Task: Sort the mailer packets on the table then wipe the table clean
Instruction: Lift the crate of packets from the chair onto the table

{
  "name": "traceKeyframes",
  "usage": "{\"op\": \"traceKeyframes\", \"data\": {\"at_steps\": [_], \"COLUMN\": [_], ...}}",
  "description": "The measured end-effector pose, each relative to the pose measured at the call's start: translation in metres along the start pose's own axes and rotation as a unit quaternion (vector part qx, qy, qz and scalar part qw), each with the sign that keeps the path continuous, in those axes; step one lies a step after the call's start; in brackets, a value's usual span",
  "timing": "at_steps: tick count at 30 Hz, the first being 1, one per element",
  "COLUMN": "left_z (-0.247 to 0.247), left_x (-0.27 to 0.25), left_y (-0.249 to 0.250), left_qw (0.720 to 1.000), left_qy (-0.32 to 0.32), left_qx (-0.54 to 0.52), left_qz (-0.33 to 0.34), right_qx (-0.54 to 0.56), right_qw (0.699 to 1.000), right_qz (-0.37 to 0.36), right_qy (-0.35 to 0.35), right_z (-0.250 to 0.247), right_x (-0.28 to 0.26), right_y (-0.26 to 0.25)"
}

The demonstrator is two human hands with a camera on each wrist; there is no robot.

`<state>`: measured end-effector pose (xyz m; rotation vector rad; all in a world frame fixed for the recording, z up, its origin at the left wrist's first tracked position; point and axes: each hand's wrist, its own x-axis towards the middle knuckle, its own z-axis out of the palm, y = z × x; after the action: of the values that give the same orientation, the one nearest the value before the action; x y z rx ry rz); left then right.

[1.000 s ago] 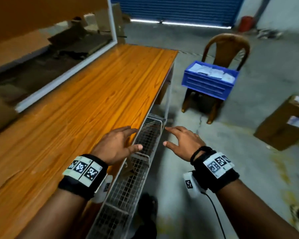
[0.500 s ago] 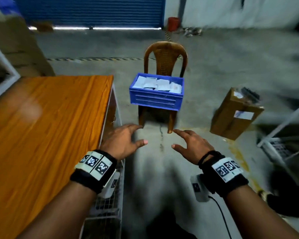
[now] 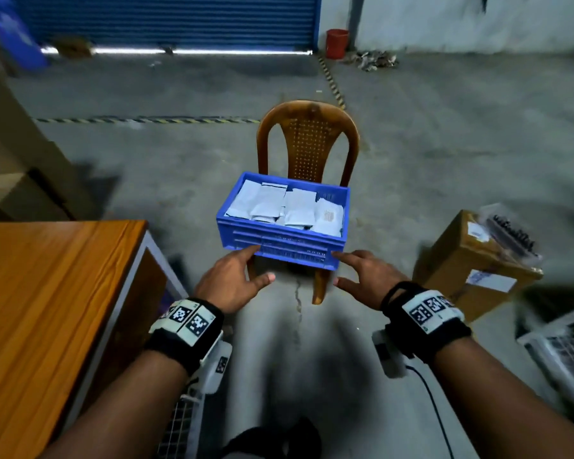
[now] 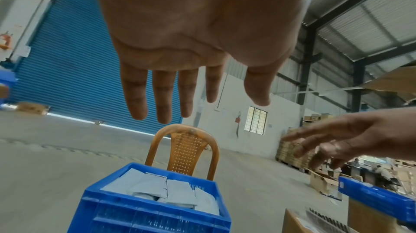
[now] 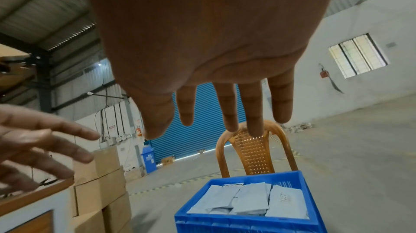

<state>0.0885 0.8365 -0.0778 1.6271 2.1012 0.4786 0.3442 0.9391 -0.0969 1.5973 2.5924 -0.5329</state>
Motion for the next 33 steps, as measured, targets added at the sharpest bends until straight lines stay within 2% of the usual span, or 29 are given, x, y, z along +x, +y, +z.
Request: {"op": "traceKeyframes", "data": {"at_steps": [8, 13, 17, 20, 24, 29, 33], "left_z": [0.036, 0.059, 0.091, 0.119, 0.157, 0.217, 0.259], "left_x": [0.149, 0.254, 0.327, 0.362, 0.399, 0.426, 0.437], "left_y": [-0.003, -0.019, -0.028, -0.035, -0.043, -0.051, -0.052], "left_qw": [0.994, 0.964, 0.937, 0.916, 0.87, 0.828, 0.823], "left_qy": [-0.014, 0.039, 0.013, 0.008, 0.039, 0.044, 0.038], "left_qx": [-0.075, -0.208, -0.264, -0.28, -0.329, -0.343, -0.339], "left_qz": [-0.08, -0.161, -0.228, -0.287, -0.364, -0.441, -0.454], "right_qx": [-0.019, -0.041, -0.06, -0.092, -0.152, -0.17, -0.181], "right_qw": [0.998, 0.993, 0.987, 0.975, 0.961, 0.938, 0.93], "right_qz": [-0.038, -0.07, -0.085, -0.125, -0.136, -0.212, -0.223], "right_qy": [-0.049, -0.084, -0.12, -0.157, -0.187, -0.217, -0.228], "right_z": [-0.038, -0.041, -0.034, -0.015, 0.003, 0.053, 0.095], "right_x": [0.188, 0.315, 0.408, 0.473, 0.554, 0.639, 0.686], "right_y": [0.047, 0.075, 0.098, 0.108, 0.104, 0.112, 0.123]}}
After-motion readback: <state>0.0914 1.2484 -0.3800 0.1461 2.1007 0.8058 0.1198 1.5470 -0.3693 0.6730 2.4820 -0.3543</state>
